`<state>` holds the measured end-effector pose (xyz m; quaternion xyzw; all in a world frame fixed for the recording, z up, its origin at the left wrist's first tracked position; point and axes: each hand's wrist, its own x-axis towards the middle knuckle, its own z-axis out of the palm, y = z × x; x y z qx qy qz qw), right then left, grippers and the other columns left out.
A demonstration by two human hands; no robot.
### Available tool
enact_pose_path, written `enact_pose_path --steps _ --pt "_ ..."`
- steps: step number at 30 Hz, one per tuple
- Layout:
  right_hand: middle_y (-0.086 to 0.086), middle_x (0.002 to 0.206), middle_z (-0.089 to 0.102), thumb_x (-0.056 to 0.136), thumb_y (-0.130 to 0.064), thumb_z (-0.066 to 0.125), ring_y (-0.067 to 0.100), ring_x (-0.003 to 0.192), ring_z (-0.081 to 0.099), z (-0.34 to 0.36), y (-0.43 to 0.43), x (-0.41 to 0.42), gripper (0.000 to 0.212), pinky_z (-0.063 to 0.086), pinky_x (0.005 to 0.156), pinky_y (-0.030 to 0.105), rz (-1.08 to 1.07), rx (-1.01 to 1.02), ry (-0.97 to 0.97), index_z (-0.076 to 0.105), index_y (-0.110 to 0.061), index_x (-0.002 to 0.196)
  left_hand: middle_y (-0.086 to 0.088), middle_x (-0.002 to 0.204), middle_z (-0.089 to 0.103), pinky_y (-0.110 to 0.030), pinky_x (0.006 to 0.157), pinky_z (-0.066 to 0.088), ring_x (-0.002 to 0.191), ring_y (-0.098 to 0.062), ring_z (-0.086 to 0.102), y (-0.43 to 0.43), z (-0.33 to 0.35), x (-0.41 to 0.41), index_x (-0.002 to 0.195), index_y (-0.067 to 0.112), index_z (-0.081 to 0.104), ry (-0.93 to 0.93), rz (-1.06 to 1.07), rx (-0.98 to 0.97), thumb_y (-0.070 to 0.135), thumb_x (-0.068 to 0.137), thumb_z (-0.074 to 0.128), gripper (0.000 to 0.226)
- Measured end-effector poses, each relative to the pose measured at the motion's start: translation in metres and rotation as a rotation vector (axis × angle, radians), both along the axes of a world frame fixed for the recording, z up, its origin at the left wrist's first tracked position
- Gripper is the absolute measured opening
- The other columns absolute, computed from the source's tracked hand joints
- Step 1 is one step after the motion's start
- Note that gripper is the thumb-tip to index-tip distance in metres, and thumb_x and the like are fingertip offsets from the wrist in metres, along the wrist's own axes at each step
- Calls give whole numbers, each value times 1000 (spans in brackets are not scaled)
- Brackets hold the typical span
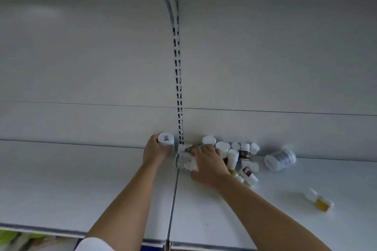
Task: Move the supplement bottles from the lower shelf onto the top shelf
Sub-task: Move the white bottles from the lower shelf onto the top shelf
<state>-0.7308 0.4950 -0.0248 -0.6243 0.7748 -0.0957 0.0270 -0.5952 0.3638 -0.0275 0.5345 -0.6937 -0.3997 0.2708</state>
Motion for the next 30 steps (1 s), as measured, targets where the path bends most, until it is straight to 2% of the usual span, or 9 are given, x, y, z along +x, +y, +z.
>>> enact_pose_path --steps 3,6,9,12,16,20,22,27,30 --pt "1 110 55 67 -32 80 16 94 56 28 6 3 60 47 75 26 -189 -184 -620 46 -20 116 -6 89 70 -22 53 46 80 -21 67 4 13 9 102 12 66 196 21 54 42 59 67 52" --pt "5 108 61 72 -20 83 9 84 61 62 25 9 57 48 55 14 -270 -374 -1147 48 -13 116 -9 94 68 -40 72 58 83 -22 66 21 40 28 103 9 64 484 -3 239 36 67 68 45" --pt "19 106 65 74 -23 81 25 82 67 98 47 23 55 51 56 23 -271 -559 -1477 51 -6 116 -7 86 58 -30 63 51 74 -17 60 50 76 54 93 14 55 674 -25 334 24 89 61 12" --pt "18 94 65 76 -31 73 33 86 64 131 67 47 41 57 78 49 -277 -675 -1689 60 -9 107 -4 77 64 -26 63 48 68 -15 61 87 123 78 91 14 60 818 -71 440 22 96 50 14" --pt "15 101 64 94 -26 54 37 99 66 180 100 88 12 51 87 61 -243 -620 -1748 59 -20 103 -8 70 61 -35 63 58 61 -24 65 140 184 115 94 10 56 910 -132 539 19 87 65 14" --pt "10 86 64 93 -32 48 25 68 66 234 137 129 17 53 66 43 -126 -558 -1640 54 -21 105 -9 76 65 -29 57 55 58 -21 62 187 240 147 99 11 57 828 -209 423 25 90 59 17" --pt "11 88 63 86 -37 51 26 73 65 260 154 146 26 53 68 45 -50 -546 -1570 55 -22 108 -14 88 70 -29 62 51 64 -19 63 204 270 165 105 12 60 812 -276 429 30 96 41 28" --pt "11 88 63 75 -38 52 24 71 65 324 177 175 37 53 64 40 108 -615 -1489 54 -20 108 -7 72 64 -39 72 59 63 -23 66 235 330 202 92 8 64 911 -396 357 26 79 70 23" --pt "12 90 61 76 -38 53 26 75 64 355 180 183 36 52 64 38 202 -636 -1438 53 -18 106 -7 70 62 -36 67 57 57 -22 63 241 360 213 90 10 62 846 -375 235 36 83 60 28"
